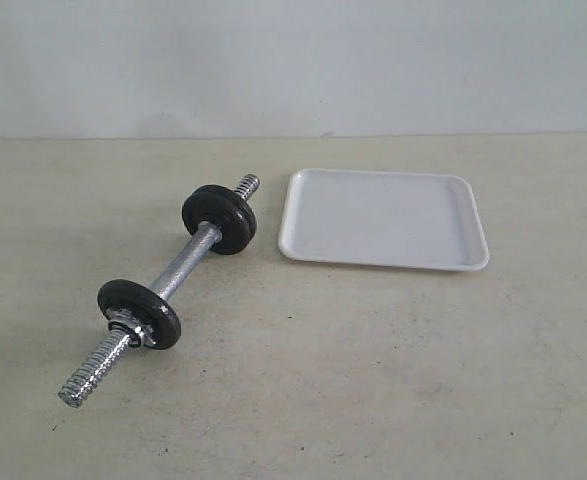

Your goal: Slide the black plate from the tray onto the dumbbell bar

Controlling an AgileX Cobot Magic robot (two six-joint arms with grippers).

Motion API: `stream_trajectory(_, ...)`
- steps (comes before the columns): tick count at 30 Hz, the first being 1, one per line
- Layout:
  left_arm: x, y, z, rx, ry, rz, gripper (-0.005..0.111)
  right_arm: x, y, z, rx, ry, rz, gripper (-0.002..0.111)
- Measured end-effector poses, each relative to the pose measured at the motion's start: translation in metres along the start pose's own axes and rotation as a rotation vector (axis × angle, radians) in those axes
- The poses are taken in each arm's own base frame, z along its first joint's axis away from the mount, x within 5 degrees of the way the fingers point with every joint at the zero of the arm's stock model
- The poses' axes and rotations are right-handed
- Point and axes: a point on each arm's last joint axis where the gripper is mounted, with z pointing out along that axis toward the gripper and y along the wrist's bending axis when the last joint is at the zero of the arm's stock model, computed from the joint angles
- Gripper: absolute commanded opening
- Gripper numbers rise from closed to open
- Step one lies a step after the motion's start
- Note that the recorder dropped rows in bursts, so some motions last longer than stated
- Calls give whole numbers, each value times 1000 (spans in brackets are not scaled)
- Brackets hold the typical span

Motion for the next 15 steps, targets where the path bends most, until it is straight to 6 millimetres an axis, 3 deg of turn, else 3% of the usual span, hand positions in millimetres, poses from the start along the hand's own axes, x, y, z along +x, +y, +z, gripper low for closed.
stream_trajectory(3,12,-2,2,30,63,-26,4,24,0,8,12,12,-20,1)
stream_trajectory(7,19,-2,4,31,80,-46,4,68,-6,42,4,31,-24,1)
stream_trajectory(12,25,-1,5,24,89,-54,4,137,-13,92,-3,45,40,1)
stream_trajectory(15,26,-1,6,32,87,-84,4,185,-21,113,79,68,132,1)
